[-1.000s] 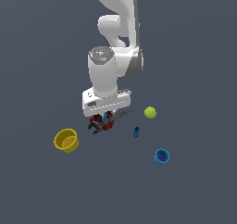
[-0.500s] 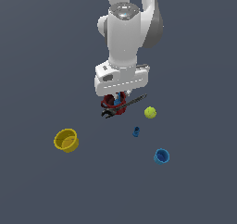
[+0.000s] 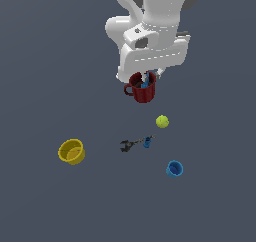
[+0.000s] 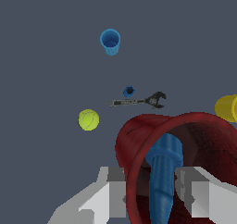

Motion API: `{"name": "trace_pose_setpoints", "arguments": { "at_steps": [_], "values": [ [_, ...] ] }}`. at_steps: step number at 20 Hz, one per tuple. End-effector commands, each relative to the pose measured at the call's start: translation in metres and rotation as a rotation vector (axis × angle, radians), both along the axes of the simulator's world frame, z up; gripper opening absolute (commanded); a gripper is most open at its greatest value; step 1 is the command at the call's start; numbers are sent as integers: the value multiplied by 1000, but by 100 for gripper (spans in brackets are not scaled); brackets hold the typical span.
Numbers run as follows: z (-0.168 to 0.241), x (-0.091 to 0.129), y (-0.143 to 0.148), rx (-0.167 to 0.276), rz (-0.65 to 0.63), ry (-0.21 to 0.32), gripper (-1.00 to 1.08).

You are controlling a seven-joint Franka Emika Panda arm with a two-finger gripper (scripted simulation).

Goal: Pick up a designated object from a clutter of objects.

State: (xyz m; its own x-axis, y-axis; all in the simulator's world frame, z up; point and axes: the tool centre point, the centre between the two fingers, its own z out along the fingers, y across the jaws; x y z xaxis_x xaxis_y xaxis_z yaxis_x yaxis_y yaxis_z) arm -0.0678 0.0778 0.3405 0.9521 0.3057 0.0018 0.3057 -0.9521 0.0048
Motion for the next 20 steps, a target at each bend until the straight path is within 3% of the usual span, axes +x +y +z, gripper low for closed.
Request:
{"name": "trace_pose_setpoints", "arguments": {
  "at_steps": [1,11,20],
  "values": [
    [25,-6,16,0,-1,-1,-100],
    [94,-22,62,3,-3,2,-100],
    [116,-25,76,4,-4,3,-100]
  ]
}}
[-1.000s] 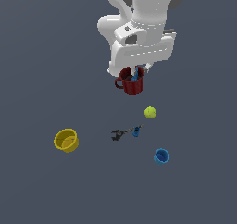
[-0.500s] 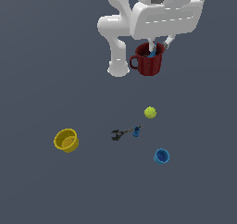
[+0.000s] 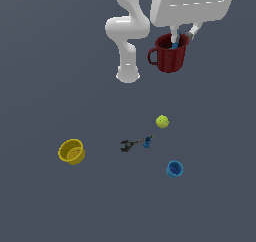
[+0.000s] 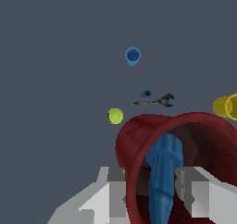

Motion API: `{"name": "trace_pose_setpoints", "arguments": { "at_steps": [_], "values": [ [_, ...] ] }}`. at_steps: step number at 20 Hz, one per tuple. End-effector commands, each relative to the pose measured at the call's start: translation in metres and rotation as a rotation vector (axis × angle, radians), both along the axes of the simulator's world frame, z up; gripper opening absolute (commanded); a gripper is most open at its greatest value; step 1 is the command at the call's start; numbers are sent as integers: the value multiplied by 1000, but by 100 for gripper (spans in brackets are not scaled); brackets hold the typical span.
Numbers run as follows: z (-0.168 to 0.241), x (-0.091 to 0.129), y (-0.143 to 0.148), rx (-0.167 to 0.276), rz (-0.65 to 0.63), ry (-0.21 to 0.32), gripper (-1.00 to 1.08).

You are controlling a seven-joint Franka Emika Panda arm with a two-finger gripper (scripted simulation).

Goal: Pick up a designated object from a clutter of objects.

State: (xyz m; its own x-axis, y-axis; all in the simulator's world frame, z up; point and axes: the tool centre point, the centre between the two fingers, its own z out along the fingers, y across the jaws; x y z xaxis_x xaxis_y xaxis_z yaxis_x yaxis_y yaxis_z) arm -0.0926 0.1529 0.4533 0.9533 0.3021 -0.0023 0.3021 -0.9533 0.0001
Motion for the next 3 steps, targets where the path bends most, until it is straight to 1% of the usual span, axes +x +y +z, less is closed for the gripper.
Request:
{"name": "trace_pose_setpoints", "arguments": {
  "at_steps": [1,3],
  "values": [
    [3,1,1,1,-1,-2,-100],
    [2,1,0,1,-1,-2,-100]
  ]
}}
